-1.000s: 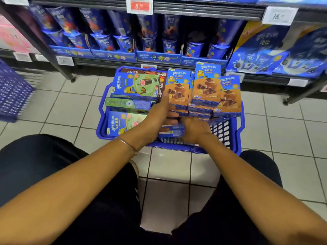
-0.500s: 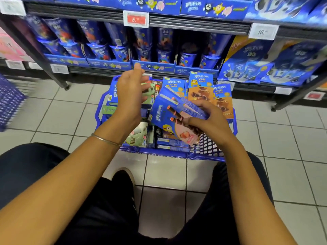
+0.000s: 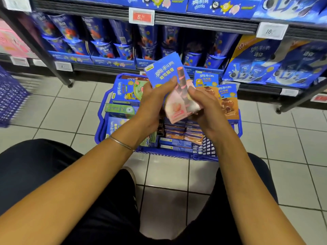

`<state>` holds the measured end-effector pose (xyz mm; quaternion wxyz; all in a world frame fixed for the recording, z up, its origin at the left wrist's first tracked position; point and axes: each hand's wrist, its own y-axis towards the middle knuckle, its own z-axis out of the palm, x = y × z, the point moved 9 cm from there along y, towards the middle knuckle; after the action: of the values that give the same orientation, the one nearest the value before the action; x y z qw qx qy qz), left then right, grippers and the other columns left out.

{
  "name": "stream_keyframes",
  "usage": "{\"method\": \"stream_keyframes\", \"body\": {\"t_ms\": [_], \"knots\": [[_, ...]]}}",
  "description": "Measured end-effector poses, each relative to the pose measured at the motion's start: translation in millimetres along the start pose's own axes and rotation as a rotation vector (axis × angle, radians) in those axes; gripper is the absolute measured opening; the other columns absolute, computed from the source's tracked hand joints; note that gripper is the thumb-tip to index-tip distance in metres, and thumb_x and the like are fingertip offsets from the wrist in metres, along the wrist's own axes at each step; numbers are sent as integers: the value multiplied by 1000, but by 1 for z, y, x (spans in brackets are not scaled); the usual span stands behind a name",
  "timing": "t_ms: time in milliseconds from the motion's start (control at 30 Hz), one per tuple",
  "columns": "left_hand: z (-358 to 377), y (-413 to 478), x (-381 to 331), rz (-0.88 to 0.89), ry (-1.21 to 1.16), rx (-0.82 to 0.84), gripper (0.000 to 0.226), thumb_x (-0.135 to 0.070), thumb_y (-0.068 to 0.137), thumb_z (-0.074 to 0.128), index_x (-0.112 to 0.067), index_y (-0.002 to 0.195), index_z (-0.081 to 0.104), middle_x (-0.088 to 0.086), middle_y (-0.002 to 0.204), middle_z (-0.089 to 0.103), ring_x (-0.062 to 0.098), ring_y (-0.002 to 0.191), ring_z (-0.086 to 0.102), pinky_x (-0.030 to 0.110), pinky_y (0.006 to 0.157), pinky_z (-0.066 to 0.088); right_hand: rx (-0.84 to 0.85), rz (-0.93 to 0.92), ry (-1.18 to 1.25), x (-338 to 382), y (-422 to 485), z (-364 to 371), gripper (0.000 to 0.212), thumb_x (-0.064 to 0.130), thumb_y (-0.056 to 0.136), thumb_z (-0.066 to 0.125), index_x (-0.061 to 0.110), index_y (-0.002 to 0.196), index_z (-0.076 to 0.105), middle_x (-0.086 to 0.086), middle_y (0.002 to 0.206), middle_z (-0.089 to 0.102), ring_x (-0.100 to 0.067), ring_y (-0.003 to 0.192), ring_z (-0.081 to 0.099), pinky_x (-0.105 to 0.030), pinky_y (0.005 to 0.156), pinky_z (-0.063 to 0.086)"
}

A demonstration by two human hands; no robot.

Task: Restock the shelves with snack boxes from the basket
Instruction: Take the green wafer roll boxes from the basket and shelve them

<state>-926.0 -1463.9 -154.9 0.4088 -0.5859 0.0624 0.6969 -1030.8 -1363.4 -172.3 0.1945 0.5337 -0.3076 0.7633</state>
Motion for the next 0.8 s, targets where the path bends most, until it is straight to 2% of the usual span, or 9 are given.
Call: {"method": "stream_keyframes", "body": {"t_ms": [100,200,267,400,467,567,633,700,800], "knots": [[-6,5,10,-91,-56,-17,54,-29,104,64,-1,149,54,23,143,64,45,129,64,59,111,51,85,-17,-6,-3,0,10,21,39,95,60,24,97,74,-1,93,72,-18,81,68,-33,71,54],[-7,10,24,-187,-138,18,59,-44,107,54,-2,148,56,23,141,66,44,130,64,60,113,48,122,63,66,-15,0,11,47,61,98,42,30,96,77,-3,109,75,-22,101,71,-45,89,58],[-10,13,30,-226,-184,32,56,-50,107,50,-6,139,65,20,138,69,41,130,65,56,113,50,68,134,59,-28,3,1,60,67,100,30,28,102,75,-2,109,76,-23,103,71,-44,91,58],[-15,18,35,-253,-252,61,54,-50,107,51,-10,141,65,19,139,68,41,131,64,58,115,48,-17,327,-279,-73,3,-33,37,42,105,44,15,98,69,-6,98,76,-22,96,70,-39,85,52],[-17,22,35,-255,-257,64,56,-49,107,52,-10,145,61,20,141,67,42,132,63,61,116,45,33,419,-492,-98,3,-43,28,33,103,52,11,103,70,-11,106,75,-22,95,68,-37,83,49],[-15,23,33,-239,-255,101,45,-49,106,55,-12,128,68,19,139,69,43,130,65,63,116,45,209,457,-971,-127,13,-49,24,30,99,55,8,97,64,-11,95,64,-27,91,60,-36,77,43],[-14,23,32,-241,-264,117,40,-48,106,56,-13,119,70,20,138,69,43,129,65,63,115,45,318,489,-1273,-145,20,-52,28,32,100,52,10,112,65,-14,107,63,-30,97,57,-34,79,41],[-16,22,31,-244,-272,113,39,-46,107,55,-13,121,69,20,139,68,43,131,64,64,116,44,329,561,-1368,-163,27,-61,40,33,101,51,10,133,57,-17,131,60,-32,111,57,-31,85,40],[-16,18,27,-242,-287,120,36,-43,107,55,-13,118,70,19,139,69,42,131,64,63,116,45,238,707,-1158,-193,31,-77,45,32,102,54,10,141,51,-14,142,53,-31,121,55,-39,101,48]]}}
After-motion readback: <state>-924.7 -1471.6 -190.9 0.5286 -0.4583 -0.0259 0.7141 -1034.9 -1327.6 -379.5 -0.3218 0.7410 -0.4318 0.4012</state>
